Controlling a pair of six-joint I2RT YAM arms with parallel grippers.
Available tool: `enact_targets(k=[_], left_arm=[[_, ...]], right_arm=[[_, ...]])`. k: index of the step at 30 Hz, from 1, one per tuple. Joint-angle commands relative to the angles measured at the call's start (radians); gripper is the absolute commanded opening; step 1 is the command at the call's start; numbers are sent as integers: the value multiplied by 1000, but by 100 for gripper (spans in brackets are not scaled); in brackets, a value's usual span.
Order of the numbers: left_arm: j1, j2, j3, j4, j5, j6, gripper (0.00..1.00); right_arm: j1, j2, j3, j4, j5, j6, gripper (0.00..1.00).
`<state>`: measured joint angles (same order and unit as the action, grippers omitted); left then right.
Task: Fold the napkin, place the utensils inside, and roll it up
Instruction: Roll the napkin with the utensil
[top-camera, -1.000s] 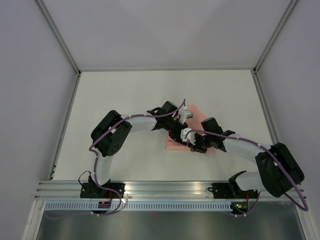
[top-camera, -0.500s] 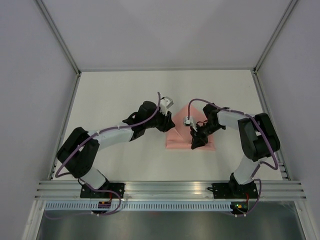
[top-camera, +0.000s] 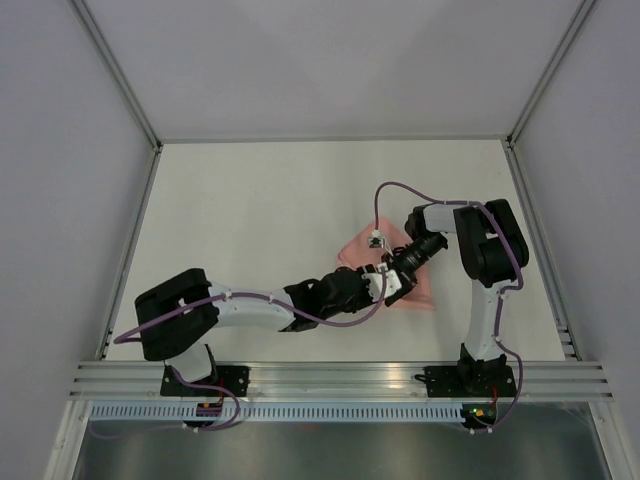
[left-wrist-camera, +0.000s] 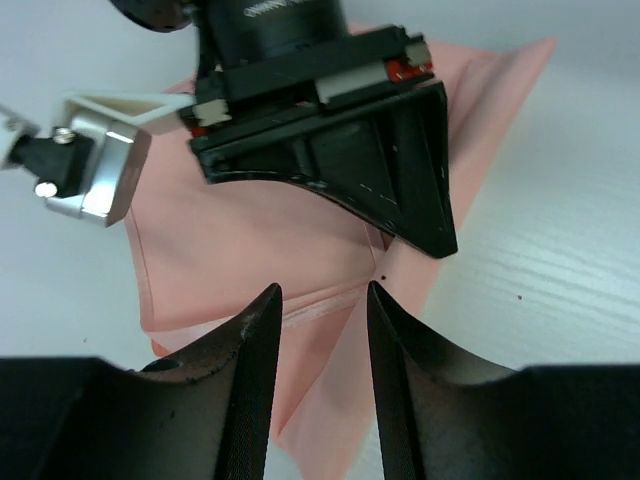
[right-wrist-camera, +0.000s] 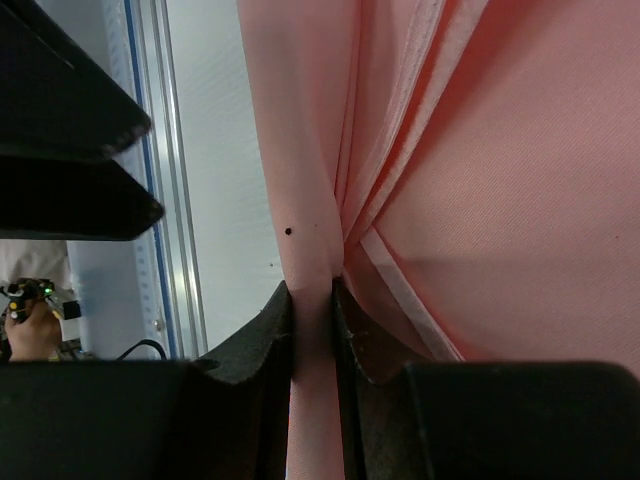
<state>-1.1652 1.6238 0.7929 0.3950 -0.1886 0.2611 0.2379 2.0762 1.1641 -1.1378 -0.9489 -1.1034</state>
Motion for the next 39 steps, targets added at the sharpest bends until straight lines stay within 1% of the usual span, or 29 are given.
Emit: enact_targets(k=[1, 3, 9, 22, 27, 28, 31, 32, 34, 35, 37, 38, 39], left_arm=[[-65, 66, -5, 58, -95, 197, 45], [-97, 93, 0, 56, -107, 230, 45], [-126, 146, 2, 76, -92, 250, 46], [-129, 269, 28, 159, -92, 294, 48], [-129, 298, 29, 163, -80, 282, 46], [-129, 301, 29, 156, -72, 280, 45], [-128, 311, 40, 110, -46, 264, 35], [-126, 312, 43, 84, -29, 253, 29], [-125, 317, 49, 52, -3, 239, 20], [-120, 320, 52, 35, 17, 224, 14], [-116, 320, 61, -17, 50, 207, 10], [-107, 315, 68, -37, 93, 190, 8], [-100, 314, 72, -71, 118, 181, 4]], right_arm=[[0, 70, 14, 75, 145, -36, 11], [-2, 82, 31, 73, 148, -21, 11], [-6, 105, 60, 59, 147, -6, 11], [-6, 131, 92, 38, 147, 8, 11], [-6, 140, 101, 29, 147, 10, 11], [-6, 142, 104, 27, 145, 10, 11], [-6, 153, 112, 19, 141, 8, 11], [-6, 156, 114, 16, 141, 7, 11], [-6, 156, 115, 13, 141, 7, 11], [-6, 156, 115, 13, 142, 5, 11], [-6, 156, 115, 15, 141, 8, 11], [-5, 154, 115, 15, 142, 11, 12], [-6, 153, 117, 16, 144, 11, 12]])
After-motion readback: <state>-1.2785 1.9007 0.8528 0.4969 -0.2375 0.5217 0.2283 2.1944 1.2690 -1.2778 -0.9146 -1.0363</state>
